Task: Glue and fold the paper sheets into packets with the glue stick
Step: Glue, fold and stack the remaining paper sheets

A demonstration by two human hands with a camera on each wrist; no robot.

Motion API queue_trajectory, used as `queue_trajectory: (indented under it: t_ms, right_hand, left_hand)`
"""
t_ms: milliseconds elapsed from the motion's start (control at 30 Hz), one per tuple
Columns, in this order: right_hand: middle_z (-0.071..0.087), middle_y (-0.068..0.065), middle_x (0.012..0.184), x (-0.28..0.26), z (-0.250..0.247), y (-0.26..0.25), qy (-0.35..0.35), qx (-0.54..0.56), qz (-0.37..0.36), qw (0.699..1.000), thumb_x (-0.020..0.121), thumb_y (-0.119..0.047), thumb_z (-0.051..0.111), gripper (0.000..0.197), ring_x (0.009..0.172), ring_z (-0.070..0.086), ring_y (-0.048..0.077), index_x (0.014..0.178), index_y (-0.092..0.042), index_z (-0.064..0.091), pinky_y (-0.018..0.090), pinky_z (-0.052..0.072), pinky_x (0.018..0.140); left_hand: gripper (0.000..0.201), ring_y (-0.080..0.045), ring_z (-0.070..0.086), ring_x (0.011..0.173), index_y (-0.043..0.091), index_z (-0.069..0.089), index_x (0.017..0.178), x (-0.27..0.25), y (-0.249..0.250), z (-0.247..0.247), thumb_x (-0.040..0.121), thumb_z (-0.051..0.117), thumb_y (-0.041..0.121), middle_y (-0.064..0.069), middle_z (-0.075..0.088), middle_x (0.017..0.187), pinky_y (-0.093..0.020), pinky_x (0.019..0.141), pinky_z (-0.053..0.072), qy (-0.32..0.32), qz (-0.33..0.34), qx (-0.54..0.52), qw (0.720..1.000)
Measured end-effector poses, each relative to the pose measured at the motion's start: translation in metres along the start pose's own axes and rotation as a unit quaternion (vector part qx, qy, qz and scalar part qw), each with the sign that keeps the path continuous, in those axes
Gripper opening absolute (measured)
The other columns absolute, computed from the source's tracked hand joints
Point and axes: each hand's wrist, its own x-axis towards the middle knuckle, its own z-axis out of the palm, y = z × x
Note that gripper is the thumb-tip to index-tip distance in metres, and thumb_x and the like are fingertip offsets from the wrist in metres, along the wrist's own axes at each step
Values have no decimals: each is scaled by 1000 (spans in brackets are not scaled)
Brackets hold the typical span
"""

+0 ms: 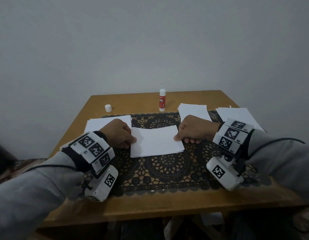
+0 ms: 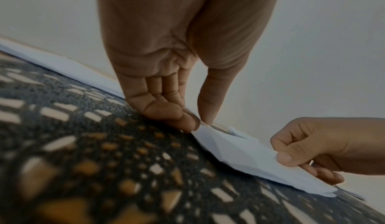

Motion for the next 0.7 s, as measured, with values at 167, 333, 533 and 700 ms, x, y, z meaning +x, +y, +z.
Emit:
queue_trajectory:
  t_ms: [167, 333, 533, 700]
  right_hand:
    - [60, 3, 56, -2, 1, -1, 3, -22, -5, 1000, 86, -21, 71, 29, 44, 47, 13, 65, -5, 61, 22, 41, 44]
    - [60, 5, 59, -2, 2, -2, 0, -36, -8, 999, 87, -22, 71, 29, 46, 47, 13, 65, -6, 60, 23, 41, 45]
    - [61, 6, 61, -1, 3, -1, 4, -49, -11, 999, 86, -23, 71, 28, 47, 49, 14, 67, -5, 61, 23, 43, 47]
    - [62, 7, 62, 0, 4, 1, 6, -56, -21, 998, 87, -24, 71, 29, 47, 50, 13, 67, -5, 61, 23, 44, 48]
  left_hand:
    - [9, -15, 63, 58, 5, 65, 85, 0, 2, 2, 82, 72, 9, -10, 69, 76, -20, 49, 48, 3, 6, 27, 1000]
    - [10, -17, 65, 60, 7, 64, 82, -1, 4, 3, 81, 74, 8, -10, 69, 78, -23, 53, 53, 6, 8, 45, 999]
    - [18, -18, 65, 63, 2, 66, 93, -1, 5, 5, 80, 75, 11, -12, 71, 82, -29, 67, 55, 8, 11, 72, 997]
    - [23, -18, 65, 63, -1, 67, 97, -1, 6, 6, 80, 75, 11, -13, 71, 83, -28, 67, 55, 16, 16, 94, 995]
